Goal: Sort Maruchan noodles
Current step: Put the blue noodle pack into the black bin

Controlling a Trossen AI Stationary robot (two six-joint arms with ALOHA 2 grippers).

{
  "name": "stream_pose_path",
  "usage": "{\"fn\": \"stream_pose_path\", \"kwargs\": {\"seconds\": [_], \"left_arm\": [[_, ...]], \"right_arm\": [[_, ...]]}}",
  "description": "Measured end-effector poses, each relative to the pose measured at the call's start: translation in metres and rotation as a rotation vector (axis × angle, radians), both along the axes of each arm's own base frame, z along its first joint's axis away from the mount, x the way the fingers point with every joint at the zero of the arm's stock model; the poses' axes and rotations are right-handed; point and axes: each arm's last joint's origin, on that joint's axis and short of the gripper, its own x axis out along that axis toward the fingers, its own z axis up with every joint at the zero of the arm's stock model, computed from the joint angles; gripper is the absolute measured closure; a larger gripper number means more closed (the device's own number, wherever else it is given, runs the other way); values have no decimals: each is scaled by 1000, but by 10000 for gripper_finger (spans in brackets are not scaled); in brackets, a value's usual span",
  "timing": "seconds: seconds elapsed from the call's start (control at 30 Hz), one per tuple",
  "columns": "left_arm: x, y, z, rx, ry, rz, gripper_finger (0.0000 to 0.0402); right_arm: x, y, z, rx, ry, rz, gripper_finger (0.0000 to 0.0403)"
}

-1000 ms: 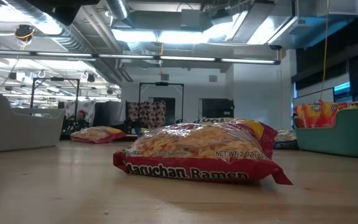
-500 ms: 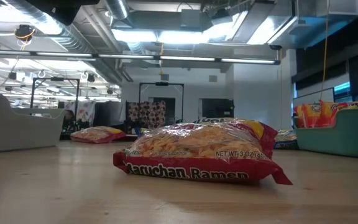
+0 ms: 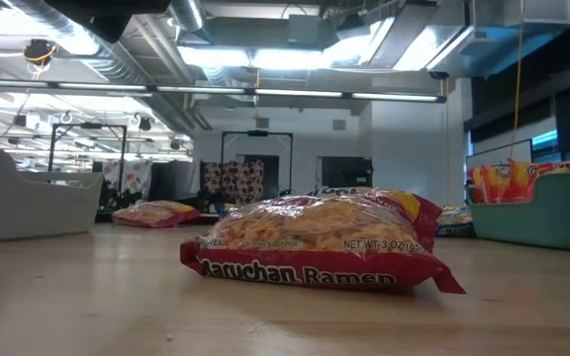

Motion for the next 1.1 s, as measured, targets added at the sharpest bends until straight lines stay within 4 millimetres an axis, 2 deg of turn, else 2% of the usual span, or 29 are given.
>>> {"fn": "stream_pose_path", "kwargs": {"seconds": [0.3, 0.57, 0.73, 1.1], "left_arm": [[0, 0, 0, 0, 0, 0, 292], [0, 0, 0, 0, 0, 0, 292], [0, 0, 0, 3, -3, 8, 292], [2, 2, 0, 3, -3, 15, 292]], "right_arm": [[0, 1, 2, -6, -8, -159, 377], [0, -1, 2, -37, -19, -180, 294], [-3, -2, 3, -42, 43, -183, 255], [-4, -3, 3, -35, 65, -165, 253]]}}
